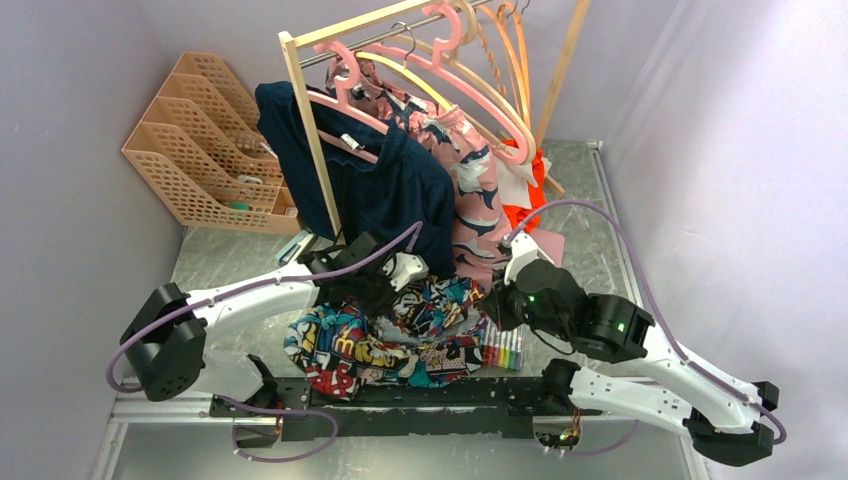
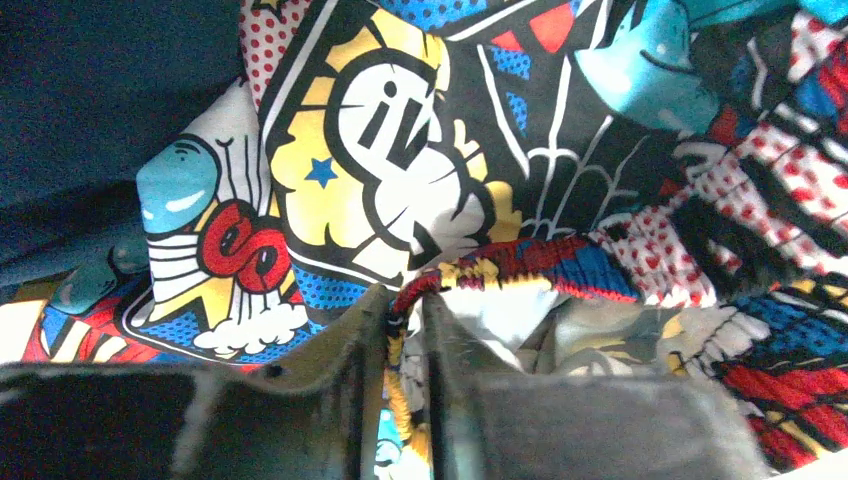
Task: Place the shorts on the hanger
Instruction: Adjust the shorts at the center of the board.
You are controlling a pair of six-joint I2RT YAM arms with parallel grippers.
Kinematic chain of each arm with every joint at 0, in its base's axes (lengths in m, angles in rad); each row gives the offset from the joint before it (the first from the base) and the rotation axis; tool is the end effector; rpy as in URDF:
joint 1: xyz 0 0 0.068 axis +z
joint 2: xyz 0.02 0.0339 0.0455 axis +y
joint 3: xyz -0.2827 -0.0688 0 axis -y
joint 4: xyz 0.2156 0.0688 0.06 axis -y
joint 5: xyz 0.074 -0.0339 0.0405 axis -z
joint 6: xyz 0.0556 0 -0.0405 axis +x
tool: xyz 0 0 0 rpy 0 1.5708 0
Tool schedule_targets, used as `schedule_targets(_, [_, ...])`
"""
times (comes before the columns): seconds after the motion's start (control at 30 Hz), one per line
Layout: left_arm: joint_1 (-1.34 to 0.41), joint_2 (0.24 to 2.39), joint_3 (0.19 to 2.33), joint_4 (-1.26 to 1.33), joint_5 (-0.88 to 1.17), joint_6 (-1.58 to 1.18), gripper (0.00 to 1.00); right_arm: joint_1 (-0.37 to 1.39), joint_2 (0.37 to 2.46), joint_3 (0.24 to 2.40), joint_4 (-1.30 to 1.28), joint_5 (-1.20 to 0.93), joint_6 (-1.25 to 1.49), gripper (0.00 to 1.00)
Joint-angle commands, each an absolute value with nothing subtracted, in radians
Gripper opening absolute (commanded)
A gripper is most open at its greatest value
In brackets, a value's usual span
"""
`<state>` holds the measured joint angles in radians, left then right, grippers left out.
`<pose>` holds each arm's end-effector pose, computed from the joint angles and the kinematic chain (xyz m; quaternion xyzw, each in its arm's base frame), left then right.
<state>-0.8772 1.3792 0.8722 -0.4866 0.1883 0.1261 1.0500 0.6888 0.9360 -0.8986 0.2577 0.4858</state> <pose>0.1544 -0.2019 0.2310 0.4824 0.8239 -0.1878 0.2305 0.0609 0.0777 0.3267 -0.1927 0.8695 0.2228 0.3965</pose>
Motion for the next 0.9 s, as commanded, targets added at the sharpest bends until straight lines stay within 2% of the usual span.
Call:
schedule_targets(0.0, [-0.870, 1.341, 0.912, -0.520, 0.224, 0.107, 0.13, 1.046, 0.663, 0.981, -0.907, 0.251, 0.487, 0.00])
schedule_targets(0.03, [-0.870, 1.305, 0.936, -0.538, 0.202, 0.084, 0.08, 1.047, 0.662, 0.993, -0.910, 0.248, 0.486, 0.00])
schedule_targets(0.33, [-0.870, 0.933, 1.225, -0.792, -0.071, -0.142, 0.07, 1.046, 0.687, 1.211, -1.008, 0.280, 0.467, 0.00])
schedule_targets(0.5, [-0.870, 0.833, 1.555, -0.870, -0.212, -0.265, 0.07, 1.046, 0.786, 1.529, -1.054, 0.252, 0.414, 0.00])
schedule_targets(0.6, [-0.870, 0.771, 1.689, -0.776, -0.120, -0.278, 0.07, 1.046, 0.838, 1.743, -1.002, 0.108, 0.370, 0.00])
schedule_targets(0.7, [-0.870, 0.677, 1.690, -0.601, 0.006, -0.293, 0.07, 1.046, 0.856, 1.858, -0.907, -0.048, 0.352, 0.00])
schedule_targets(0.87, [-0.870, 0.602, 1.684, -0.495, 0.120, -0.292, 0.07, 1.045, 0.914, 2.019, -0.877, -0.089, 0.322, 0.00])
